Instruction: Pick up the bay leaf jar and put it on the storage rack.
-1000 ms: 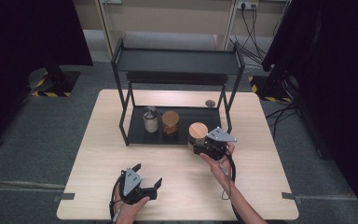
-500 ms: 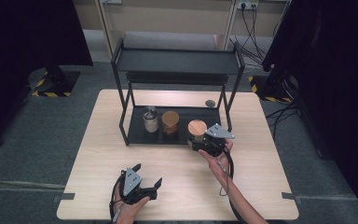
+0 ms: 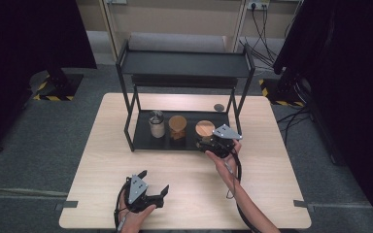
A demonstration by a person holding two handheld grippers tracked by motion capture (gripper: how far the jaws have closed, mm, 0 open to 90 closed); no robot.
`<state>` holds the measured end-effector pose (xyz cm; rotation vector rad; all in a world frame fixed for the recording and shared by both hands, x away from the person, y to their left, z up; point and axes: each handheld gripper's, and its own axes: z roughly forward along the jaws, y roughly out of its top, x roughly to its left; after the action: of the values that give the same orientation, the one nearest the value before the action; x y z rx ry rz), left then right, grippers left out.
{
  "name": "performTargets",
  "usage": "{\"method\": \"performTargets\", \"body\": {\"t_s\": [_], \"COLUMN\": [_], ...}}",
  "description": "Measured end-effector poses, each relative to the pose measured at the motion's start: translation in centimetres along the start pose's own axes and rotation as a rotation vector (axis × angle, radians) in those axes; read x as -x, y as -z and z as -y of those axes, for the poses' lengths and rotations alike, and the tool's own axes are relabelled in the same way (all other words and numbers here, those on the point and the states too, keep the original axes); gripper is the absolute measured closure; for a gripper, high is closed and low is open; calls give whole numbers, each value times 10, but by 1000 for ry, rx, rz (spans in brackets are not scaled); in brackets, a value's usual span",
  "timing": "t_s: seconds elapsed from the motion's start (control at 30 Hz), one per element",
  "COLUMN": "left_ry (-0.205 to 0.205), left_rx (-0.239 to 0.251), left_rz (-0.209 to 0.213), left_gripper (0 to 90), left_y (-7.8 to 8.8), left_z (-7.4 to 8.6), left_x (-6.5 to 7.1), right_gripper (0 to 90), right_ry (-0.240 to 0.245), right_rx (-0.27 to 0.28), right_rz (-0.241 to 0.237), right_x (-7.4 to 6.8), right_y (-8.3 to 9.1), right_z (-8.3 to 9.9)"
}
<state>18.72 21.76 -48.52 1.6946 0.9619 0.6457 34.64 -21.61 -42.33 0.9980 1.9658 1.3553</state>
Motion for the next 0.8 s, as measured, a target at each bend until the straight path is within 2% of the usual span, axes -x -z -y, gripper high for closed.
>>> {"method": "performTargets", "body": {"t_s": [0.8], "left_ry": [0], "left_rx": [0], "left_rz": [0], "left_gripper": [41], "left_y": [0], "left_z": [0], "left_x": [0], "right_gripper": [261], "right_ry": [-8], "right_rx": [-16], "right_rz": [53], "right_x": [2], "right_y": [-24], "right_z": [-3]}}
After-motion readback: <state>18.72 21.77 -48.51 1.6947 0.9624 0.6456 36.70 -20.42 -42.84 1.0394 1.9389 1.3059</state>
